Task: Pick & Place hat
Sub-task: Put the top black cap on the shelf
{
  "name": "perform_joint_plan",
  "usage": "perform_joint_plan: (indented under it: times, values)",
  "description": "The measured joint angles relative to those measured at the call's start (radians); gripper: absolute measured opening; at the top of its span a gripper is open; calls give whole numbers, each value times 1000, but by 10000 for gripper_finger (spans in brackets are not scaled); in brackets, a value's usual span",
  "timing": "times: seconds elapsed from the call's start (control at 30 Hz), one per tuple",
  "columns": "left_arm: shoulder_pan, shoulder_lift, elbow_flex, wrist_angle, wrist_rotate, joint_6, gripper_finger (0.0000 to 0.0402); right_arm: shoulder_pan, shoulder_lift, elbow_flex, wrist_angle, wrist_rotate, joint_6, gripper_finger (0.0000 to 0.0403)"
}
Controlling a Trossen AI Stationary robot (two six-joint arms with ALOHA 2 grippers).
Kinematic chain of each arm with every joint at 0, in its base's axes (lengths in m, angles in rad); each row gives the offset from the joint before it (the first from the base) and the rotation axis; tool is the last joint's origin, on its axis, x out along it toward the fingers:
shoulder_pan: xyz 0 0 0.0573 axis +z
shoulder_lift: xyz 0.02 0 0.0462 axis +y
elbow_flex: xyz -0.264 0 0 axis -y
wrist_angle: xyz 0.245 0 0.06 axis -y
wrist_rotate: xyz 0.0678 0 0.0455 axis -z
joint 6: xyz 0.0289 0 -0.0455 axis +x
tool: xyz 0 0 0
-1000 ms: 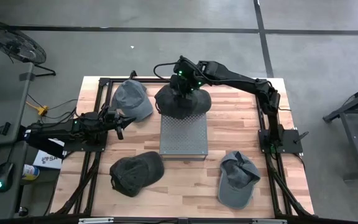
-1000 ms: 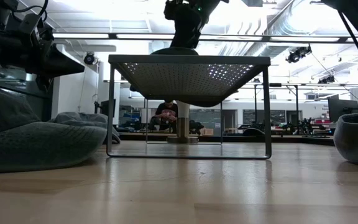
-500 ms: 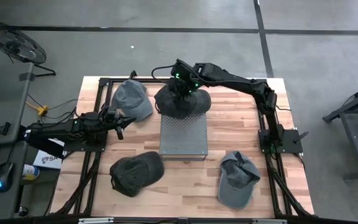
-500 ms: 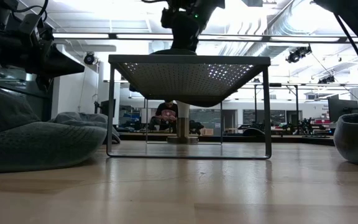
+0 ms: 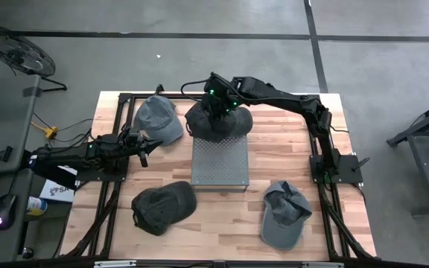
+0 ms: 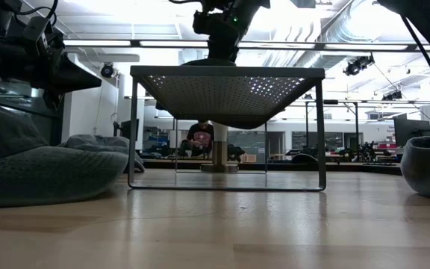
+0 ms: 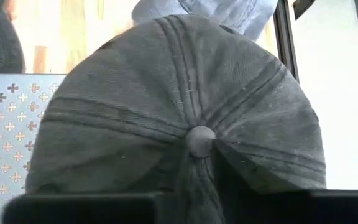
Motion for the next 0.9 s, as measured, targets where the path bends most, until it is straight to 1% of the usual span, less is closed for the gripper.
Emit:
perform_joint_plan:
  times: [0.07, 0.13, 0.3, 0.47, 0.6, 0.67, 0.73, 0.8, 0.9]
  values:
    - [0, 0, 0, 0, 0, 0, 1, 4, 0, 0, 1, 5, -3, 20]
    - [0, 0, 0, 0, 0, 0, 1, 7, 0, 0, 1, 5, -3, 5]
    - [0, 0, 0, 0, 0, 0, 1, 22, -6, 0, -16, 8, 4, 1]
    - [0, 0, 0, 0, 0, 0, 1, 48, -39, 0, -27, 17, 19, 1]
    - [0, 0, 0, 0, 0, 0, 1, 70, -61, 0, 11, 112, 39, 3]
    - [0, 0, 0, 0, 0, 0, 1, 71, -63, 0, 12, 158, 26, 14]
    - [0, 0, 0, 0, 0, 0, 1, 61, -60, 0, 12, 183, 19, 36]
    - [0, 0, 0, 0, 0, 0, 1, 50, -57, 0, 11, 176, 18, 69]
    - [0, 0, 0, 0, 1, 0, 1, 43, -56, 0, 23, 167, 18, 133]
